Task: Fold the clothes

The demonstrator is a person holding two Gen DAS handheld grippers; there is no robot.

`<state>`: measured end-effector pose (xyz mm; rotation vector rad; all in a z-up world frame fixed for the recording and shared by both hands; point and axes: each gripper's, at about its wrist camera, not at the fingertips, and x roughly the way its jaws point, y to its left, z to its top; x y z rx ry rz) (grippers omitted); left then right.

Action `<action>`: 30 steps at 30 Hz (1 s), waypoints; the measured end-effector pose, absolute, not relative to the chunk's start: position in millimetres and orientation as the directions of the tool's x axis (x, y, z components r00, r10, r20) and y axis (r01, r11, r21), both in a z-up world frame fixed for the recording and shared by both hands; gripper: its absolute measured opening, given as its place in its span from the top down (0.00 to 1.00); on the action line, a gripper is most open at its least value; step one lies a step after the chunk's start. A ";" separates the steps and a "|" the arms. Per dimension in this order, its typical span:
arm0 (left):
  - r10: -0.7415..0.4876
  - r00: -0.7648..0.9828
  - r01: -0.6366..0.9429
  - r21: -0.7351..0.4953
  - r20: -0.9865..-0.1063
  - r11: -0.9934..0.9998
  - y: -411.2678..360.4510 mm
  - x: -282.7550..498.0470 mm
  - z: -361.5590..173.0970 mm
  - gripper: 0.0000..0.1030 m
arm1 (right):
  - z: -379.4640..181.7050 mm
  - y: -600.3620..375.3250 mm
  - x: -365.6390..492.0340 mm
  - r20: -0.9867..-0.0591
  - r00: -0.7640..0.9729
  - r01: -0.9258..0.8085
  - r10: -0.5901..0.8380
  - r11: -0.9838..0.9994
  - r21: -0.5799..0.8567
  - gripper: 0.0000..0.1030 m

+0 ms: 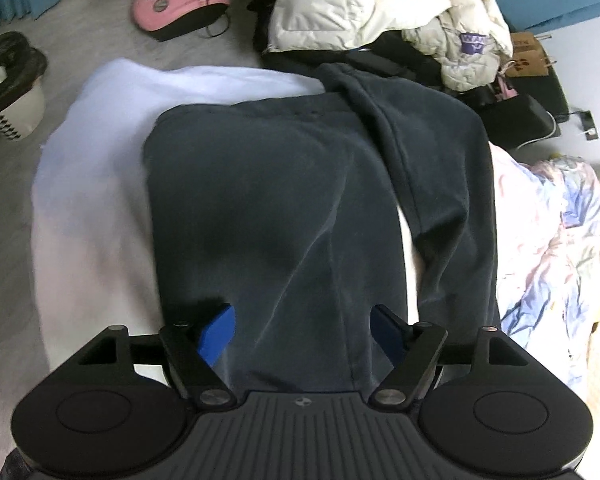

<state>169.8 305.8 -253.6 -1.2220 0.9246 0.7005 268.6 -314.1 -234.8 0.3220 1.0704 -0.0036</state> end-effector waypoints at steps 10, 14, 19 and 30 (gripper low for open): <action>0.009 0.397 -0.902 -0.388 -0.918 0.189 283.4 136.3 -232.0 0.24 | -296.6 -440.2 198.0 -0.895 0.443 0.537 0.046 0.787 0.306 0.58; 0.018 0.383 -0.914 -0.376 -0.923 0.152 277.0 121.7 -226.5 0.23 | -327.9 -476.9 175.9 -0.911 0.411 0.678 0.037 0.655 0.333 0.39; 0.037 0.372 -0.925 -0.367 -0.927 0.103 275.6 102.4 -218.9 0.23 | -358.3 -505.8 157.9 -0.888 0.453 0.787 0.077 0.434 0.439 0.40; 0.048 0.393 -0.919 -0.394 -0.918 -0.002 284.1 72.7 -213.1 0.22 | -357.0 -519.4 139.3 -0.885 0.465 0.846 -0.011 0.301 0.441 0.36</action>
